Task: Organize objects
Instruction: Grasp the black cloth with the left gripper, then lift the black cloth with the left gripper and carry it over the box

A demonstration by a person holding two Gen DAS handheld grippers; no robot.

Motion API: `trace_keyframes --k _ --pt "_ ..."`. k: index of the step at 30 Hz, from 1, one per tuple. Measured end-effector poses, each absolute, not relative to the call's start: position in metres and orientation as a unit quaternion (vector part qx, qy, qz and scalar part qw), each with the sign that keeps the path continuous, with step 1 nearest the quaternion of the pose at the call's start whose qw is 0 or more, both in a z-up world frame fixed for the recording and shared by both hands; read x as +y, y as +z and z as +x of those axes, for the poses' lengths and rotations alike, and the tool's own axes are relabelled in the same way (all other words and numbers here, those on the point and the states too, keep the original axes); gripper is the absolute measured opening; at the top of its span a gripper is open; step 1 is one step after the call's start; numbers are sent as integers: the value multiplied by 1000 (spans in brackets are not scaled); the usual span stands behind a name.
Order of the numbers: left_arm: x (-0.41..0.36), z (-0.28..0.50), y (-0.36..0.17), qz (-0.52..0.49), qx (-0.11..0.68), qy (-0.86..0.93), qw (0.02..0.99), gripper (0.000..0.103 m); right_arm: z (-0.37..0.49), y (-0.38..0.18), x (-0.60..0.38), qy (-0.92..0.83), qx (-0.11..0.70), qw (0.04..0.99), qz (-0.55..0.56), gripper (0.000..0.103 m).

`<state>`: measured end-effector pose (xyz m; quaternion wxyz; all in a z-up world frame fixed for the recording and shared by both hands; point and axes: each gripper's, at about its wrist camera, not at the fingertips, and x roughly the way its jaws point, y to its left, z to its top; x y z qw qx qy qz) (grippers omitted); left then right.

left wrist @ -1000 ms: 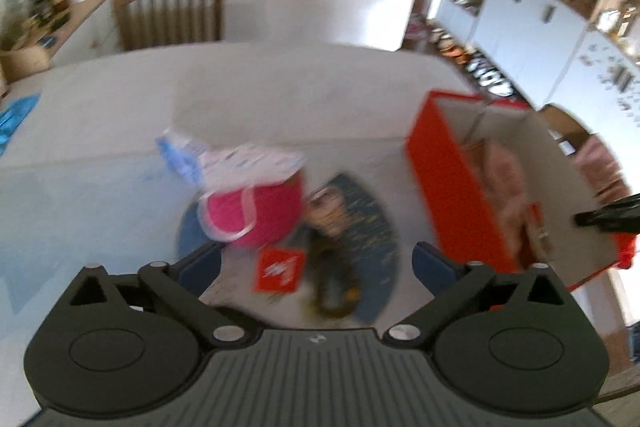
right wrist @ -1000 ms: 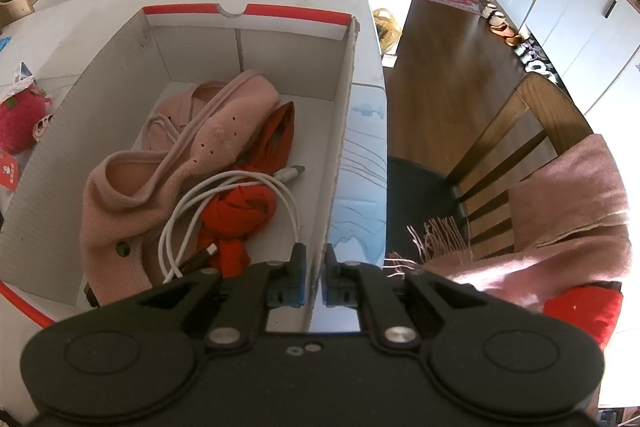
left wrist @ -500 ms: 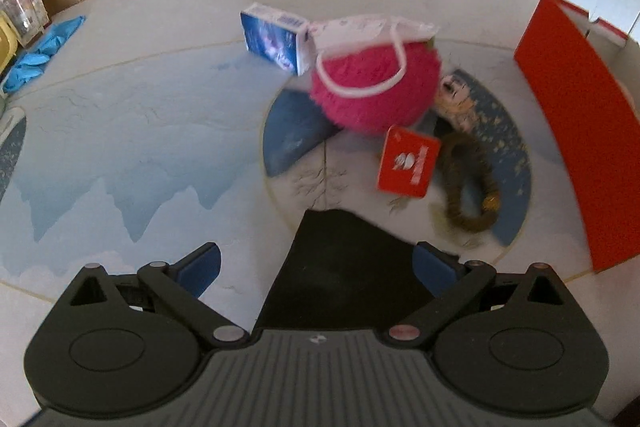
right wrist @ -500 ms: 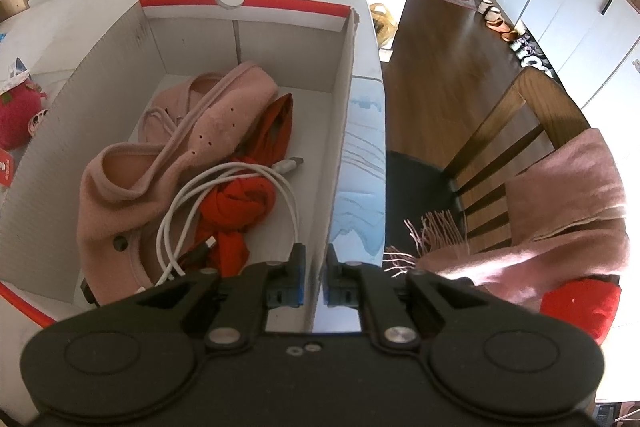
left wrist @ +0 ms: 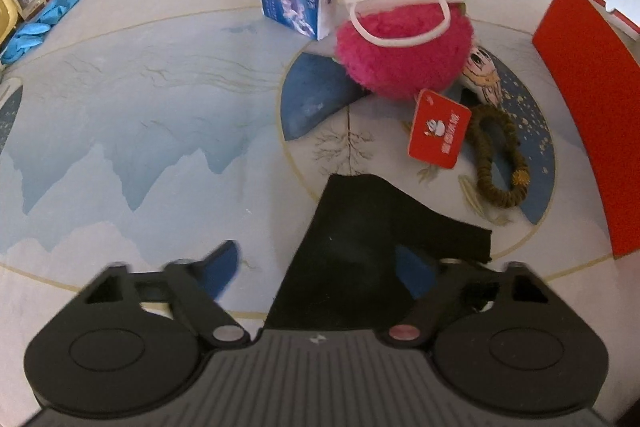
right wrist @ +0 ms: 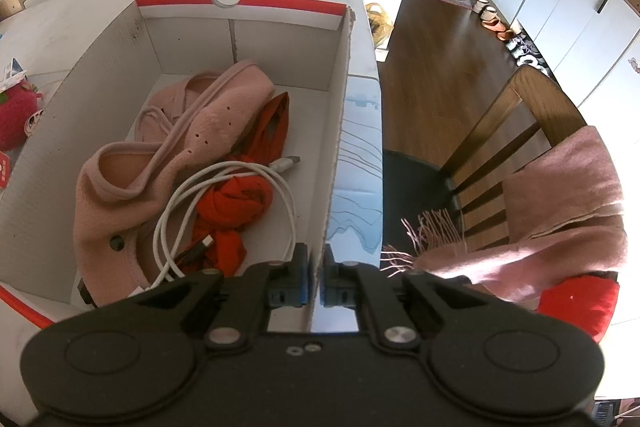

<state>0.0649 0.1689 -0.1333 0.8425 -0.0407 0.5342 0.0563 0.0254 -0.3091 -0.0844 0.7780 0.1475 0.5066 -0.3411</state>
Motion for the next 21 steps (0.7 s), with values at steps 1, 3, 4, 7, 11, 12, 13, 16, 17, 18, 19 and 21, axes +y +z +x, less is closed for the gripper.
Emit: trace_keyframes --k 1,3,4,7,11,12,13,16,17,18,19,21 --pt "168 65 -134 -38 537 54 841 67 25 -84 -309 -342 506 778 148 5" --pt "165 63 -134 -37 537 45 841 59 25 -84 -309 -342 506 778 148 5" --pt "164 63 -133 -36 537 43 841 53 25 -85 -309 -341 506 778 147 5" --pt "159 63 -131 -27 539 42 841 31 25 -84 -309 -342 506 778 148 5" --pt "153 63 -125 -16 539 35 841 14 25 -84 -309 -342 506 778 149 5" --pt "153 62 -123 -17 539 32 842 9 25 -84 -310 -342 505 778 149 5" --pt "152 62 -121 -21 538 28 842 7 25 -84 -310 -342 505 778 149 5" --pt "149 60 -109 -33 528 10 849 5 24 -84 -309 -342 504 779 149 4" --pt "147 60 -104 -35 524 4 851 5 24 -84 -309 -343 502 780 151 4" --pt "145 60 -99 -35 520 -2 853 5 23 -84 -309 -343 500 781 151 4" --pt "141 59 -94 -34 517 -6 855 5 23 -84 -309 -342 499 782 151 4" --pt "135 59 -85 -33 509 -14 860 5 22 -83 -309 -341 496 784 152 4"
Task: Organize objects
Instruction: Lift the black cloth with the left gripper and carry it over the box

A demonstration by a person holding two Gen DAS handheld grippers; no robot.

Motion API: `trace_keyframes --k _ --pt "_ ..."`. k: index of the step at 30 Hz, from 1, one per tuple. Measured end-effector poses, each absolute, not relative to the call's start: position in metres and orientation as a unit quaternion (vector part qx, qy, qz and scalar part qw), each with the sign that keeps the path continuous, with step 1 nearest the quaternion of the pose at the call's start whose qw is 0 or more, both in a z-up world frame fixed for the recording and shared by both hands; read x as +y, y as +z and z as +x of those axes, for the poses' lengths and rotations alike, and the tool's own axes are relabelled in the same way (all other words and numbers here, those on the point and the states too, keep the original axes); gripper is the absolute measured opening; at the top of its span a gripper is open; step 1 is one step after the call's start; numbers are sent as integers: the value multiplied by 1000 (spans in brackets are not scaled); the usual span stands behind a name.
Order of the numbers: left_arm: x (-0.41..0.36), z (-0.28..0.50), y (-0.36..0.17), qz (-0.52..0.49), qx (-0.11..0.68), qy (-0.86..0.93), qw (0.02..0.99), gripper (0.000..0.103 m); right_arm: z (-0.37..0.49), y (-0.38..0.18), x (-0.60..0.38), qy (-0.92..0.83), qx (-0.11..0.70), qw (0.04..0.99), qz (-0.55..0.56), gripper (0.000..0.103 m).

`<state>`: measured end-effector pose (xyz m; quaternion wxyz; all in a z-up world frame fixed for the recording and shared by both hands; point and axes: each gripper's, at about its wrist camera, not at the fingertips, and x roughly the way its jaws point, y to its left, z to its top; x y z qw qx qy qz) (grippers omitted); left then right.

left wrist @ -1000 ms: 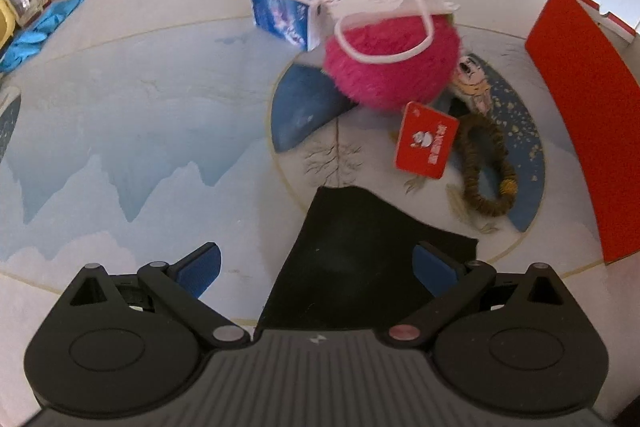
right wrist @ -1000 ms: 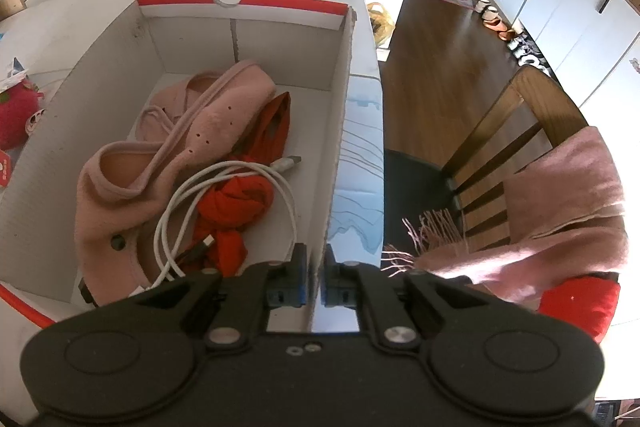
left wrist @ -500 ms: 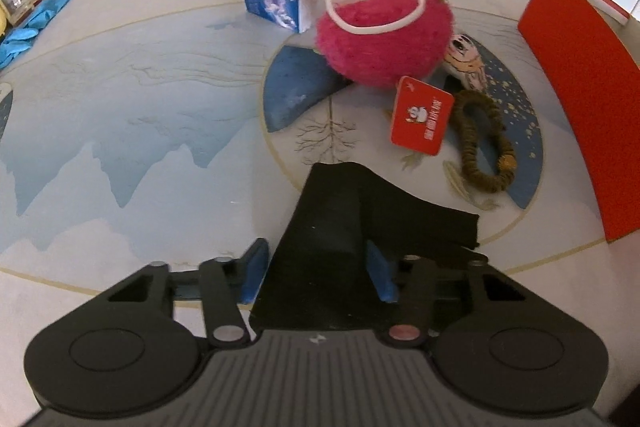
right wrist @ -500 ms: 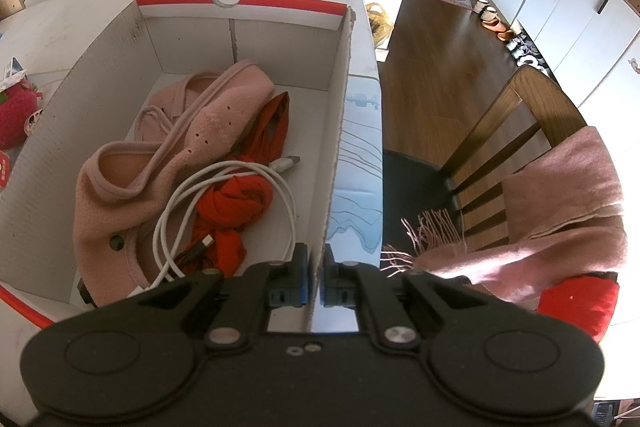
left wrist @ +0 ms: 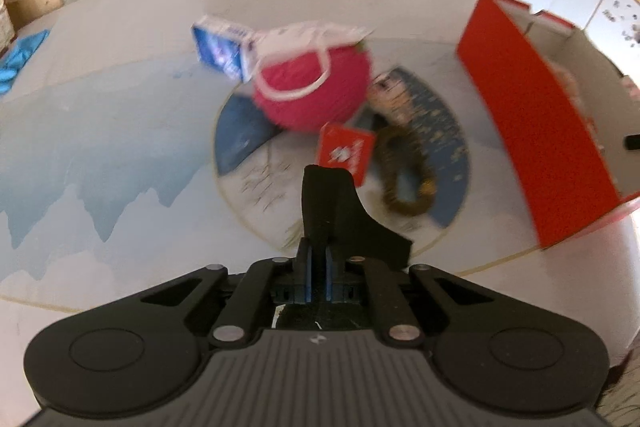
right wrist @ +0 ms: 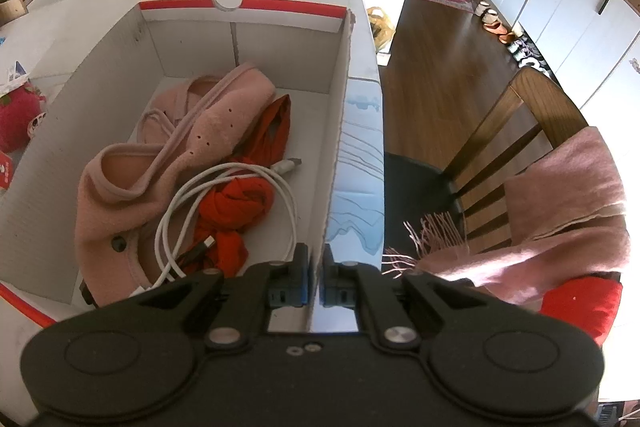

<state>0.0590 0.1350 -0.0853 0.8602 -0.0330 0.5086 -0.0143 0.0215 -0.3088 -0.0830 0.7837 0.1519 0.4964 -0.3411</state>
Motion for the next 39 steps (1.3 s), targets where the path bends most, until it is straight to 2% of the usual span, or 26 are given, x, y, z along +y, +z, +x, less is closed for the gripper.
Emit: trace_keyframes --k 13,26,32,39 --pt "83 74 -23 -59 441 -101 890 5 21 -84 -309 -343 494 784 156 4" --pt "31 115 44 -38 369 -179 911 5 22 -84 -310 -343 496 782 160 4" --pt "-5 142 55 -19 359 -215 908 5 22 -83 -311 -341 497 781 163 4" --pt "-54 174 37 -17 379 -256 889 5 20 -83 -311 -339 496 783 164 4"
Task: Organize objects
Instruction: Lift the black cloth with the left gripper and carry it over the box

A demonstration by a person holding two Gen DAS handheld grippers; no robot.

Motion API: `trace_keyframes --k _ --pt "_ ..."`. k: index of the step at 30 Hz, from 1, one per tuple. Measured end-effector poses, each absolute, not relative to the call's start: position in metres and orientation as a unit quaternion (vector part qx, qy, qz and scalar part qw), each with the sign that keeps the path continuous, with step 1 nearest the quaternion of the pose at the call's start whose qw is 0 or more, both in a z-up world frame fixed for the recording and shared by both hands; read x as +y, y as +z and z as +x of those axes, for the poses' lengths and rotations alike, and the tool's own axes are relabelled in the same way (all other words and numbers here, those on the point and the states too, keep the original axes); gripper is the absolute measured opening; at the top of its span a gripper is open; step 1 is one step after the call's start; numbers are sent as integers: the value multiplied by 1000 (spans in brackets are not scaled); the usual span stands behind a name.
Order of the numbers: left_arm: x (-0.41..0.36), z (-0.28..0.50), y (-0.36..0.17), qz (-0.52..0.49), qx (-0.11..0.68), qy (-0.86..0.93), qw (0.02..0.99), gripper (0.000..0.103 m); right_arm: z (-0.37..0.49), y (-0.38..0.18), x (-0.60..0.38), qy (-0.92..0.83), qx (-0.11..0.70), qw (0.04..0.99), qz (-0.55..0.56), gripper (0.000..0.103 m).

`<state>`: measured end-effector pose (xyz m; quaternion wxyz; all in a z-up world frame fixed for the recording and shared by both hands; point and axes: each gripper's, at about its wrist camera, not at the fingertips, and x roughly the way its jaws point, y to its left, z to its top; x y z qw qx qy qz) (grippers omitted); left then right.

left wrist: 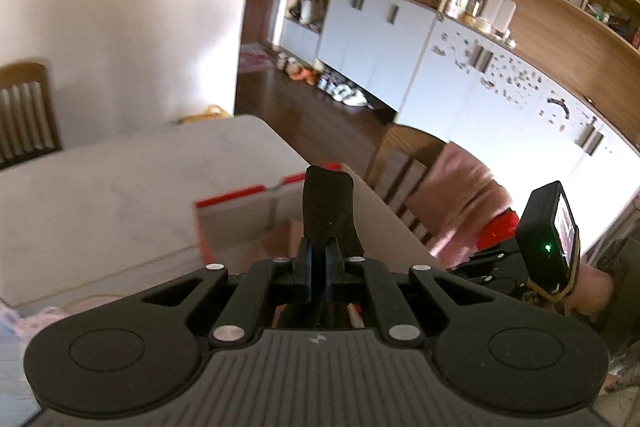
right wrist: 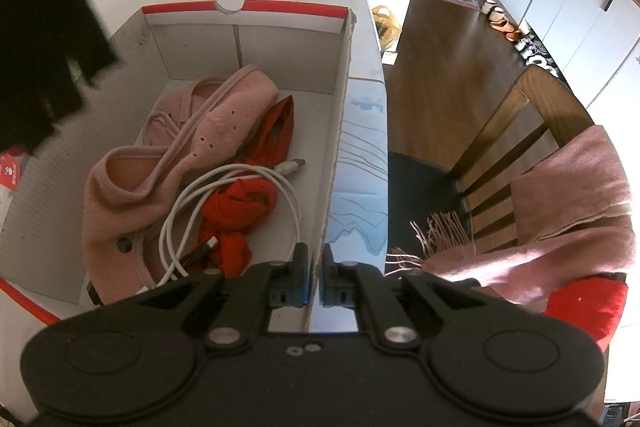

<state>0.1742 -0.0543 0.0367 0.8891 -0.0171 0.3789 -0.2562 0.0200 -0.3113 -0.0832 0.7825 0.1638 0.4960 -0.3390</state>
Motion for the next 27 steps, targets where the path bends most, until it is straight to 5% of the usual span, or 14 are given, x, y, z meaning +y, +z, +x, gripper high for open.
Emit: trace_keyframes --k 27 --pt "-136 233 -63 44 486 -246 838 5 16 -82 -312 -346 490 781 174 4"
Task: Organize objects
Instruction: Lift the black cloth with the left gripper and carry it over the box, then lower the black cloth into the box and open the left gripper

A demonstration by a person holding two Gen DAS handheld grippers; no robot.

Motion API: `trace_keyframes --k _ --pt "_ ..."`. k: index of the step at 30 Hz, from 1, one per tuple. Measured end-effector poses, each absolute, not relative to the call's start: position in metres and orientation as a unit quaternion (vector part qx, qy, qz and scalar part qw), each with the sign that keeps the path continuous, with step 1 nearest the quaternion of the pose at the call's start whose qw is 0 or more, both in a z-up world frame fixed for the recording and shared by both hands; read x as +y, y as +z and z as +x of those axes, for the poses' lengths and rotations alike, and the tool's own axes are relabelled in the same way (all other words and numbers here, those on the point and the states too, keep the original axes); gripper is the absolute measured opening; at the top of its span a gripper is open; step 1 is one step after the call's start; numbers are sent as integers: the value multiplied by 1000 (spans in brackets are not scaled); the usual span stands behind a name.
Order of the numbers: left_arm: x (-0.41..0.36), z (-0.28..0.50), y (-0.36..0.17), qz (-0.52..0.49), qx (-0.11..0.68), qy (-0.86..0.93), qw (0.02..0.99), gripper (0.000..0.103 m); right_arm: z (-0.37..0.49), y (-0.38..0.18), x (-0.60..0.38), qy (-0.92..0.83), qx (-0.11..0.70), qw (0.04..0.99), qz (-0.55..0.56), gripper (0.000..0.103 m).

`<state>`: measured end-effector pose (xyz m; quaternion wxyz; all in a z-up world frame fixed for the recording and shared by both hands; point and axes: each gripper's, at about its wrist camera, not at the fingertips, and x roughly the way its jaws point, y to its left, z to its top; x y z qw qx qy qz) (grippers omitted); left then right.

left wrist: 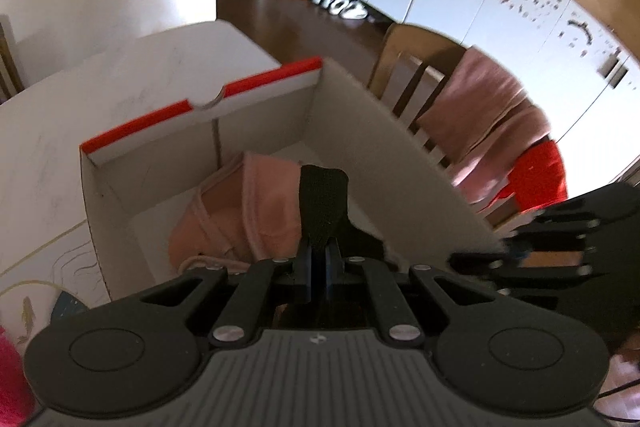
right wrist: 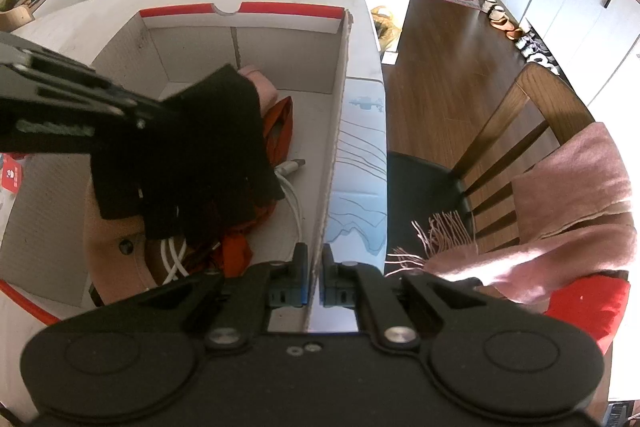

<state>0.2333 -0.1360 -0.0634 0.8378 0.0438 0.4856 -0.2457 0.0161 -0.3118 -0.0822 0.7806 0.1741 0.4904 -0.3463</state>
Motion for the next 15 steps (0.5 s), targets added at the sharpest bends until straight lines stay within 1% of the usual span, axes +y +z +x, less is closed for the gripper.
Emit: trace_keyframes --k 9,12,14,15 --pt "-129 235 -81 69 509 -222 828 6 16 -81 -312 -350 488 780 177 4" --pt "-128 234 -82 73 512 -221 827 10 16 -81 -311 -351 489 779 176 4" --pt "-128 234 -83 74 512 -220 827 16 16 -81 -311 -352 489 779 176 4" --pt "-131 234 -83 74 512 -219 828 22 16 -81 -311 -352 489 779 176 4"
